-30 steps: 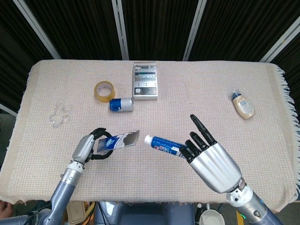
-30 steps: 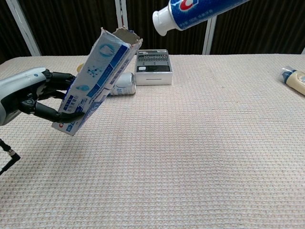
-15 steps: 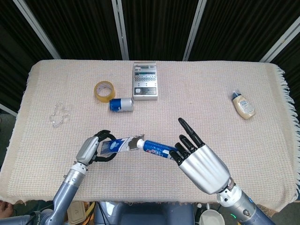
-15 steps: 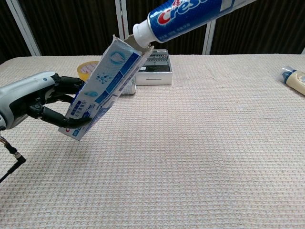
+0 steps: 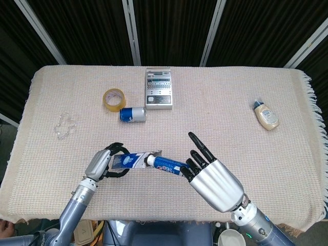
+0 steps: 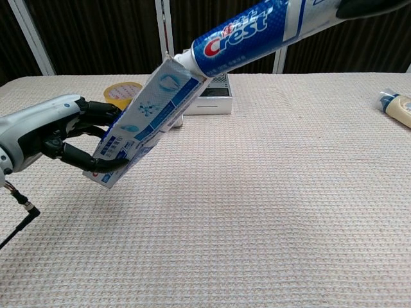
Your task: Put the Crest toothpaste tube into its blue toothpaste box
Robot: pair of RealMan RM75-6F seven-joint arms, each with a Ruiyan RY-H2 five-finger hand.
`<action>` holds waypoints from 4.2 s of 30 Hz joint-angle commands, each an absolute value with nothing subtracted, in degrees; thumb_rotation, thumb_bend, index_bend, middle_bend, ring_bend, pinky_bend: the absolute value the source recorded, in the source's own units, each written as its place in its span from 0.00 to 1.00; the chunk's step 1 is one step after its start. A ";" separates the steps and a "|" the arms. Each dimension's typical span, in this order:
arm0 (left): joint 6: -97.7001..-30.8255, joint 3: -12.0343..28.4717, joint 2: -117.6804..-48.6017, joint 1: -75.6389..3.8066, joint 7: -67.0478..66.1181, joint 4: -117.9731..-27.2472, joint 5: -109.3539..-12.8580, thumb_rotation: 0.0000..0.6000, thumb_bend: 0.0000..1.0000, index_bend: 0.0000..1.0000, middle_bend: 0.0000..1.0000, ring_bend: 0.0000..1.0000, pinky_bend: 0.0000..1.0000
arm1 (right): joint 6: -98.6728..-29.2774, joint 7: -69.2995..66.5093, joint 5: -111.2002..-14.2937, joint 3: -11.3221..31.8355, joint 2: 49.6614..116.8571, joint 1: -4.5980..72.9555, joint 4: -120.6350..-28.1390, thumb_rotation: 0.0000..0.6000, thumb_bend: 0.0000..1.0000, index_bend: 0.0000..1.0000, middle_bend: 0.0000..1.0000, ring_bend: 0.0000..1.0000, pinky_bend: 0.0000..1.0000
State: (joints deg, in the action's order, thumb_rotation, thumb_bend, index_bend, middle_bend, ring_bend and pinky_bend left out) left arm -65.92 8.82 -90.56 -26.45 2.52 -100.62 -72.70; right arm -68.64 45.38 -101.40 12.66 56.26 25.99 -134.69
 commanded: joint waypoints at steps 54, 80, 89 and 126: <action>-70.55 9.72 -92.63 -25.90 10.27 -103.56 -77.88 1.00 0.31 0.43 0.40 0.18 0.21 | -63.49 52.16 -96.99 11.03 69.06 32.10 -128.85 1.00 0.36 0.54 0.58 0.41 0.00; -73.30 8.87 -91.34 -24.62 16.82 -103.74 -82.37 1.00 0.31 0.44 0.41 0.18 0.21 | -68.13 54.23 -95.00 12.63 67.87 30.41 -129.73 1.00 0.36 0.36 0.33 0.28 0.00; -75.29 8.93 -89.48 -23.64 19.65 -105.46 -84.09 1.00 0.31 0.44 0.42 0.18 0.21 | -76.75 53.19 -92.33 15.97 63.87 26.18 -124.96 1.00 0.36 0.20 0.15 0.17 0.00; -86.91 -1.38 -72.75 -28.21 96.61 -97.21 -108.79 1.00 0.31 0.47 0.44 0.20 0.21 | -86.47 41.77 -92.34 11.15 73.21 20.26 -102.54 1.00 0.24 0.17 0.13 0.14 0.00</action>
